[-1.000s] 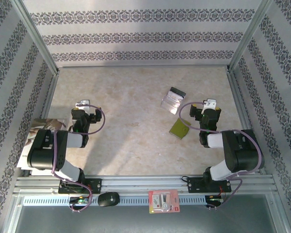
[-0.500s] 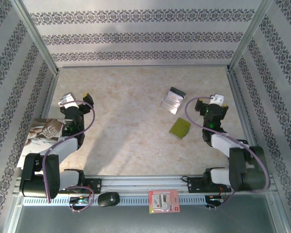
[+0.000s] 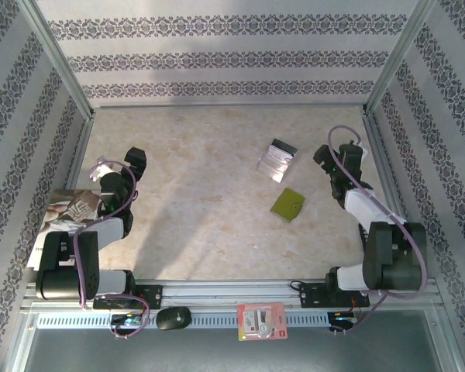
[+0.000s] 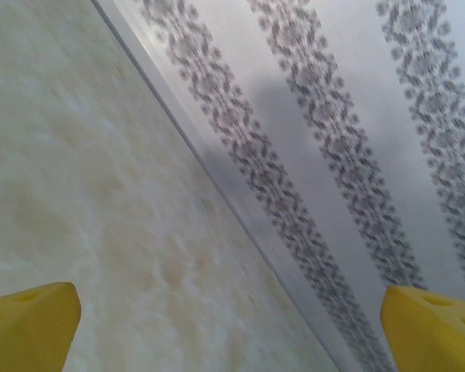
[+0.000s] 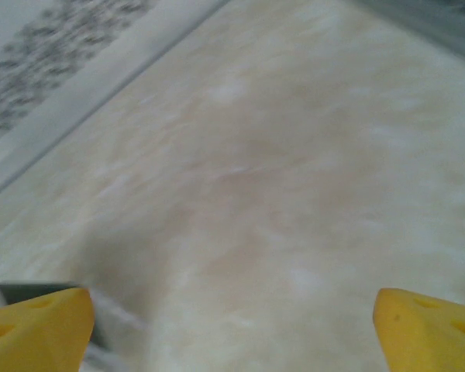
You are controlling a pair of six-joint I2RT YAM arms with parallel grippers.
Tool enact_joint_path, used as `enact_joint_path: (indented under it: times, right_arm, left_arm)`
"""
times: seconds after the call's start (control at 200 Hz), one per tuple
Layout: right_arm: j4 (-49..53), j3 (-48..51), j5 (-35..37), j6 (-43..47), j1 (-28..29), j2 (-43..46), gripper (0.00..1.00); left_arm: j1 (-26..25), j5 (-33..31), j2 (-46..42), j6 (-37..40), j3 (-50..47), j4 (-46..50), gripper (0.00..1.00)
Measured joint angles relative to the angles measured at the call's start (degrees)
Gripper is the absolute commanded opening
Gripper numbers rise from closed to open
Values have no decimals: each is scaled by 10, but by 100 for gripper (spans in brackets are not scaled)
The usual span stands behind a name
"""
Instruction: Take the credit cards out of the card holder
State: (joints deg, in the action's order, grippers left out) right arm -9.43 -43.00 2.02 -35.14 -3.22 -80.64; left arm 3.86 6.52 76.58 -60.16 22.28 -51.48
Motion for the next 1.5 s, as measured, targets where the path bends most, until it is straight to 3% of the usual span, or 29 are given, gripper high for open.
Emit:
enact_joint_path:
  times: [0.22, 0.255, 0.455, 1.104, 1.314, 1.504]
  right_arm:
    - [50, -78, -143, 31, 26, -78, 68]
    - [56, -85, -161, 35, 29, -96, 66]
    - [115, -133, -224, 72, 47, -184, 66]
    - [210, -245, -247, 177, 65, -256, 73]
    - [200, -239, -249, 171, 65, -252, 72]
    - [137, -153, -221, 87, 56, -188, 60]
  left_arm:
    - [-57, 86, -20, 33, 97, 130, 100]
    - [-70, 90, -28, 44, 102, 148, 96]
    - [-103, 115, -40, 101, 120, 231, 93]
    - [-110, 174, -19, 152, 153, 313, 83]
    - [-179, 170, 60, 198, 263, 377, 69]
    - [-242, 155, 192, 227, 399, 422, 62]
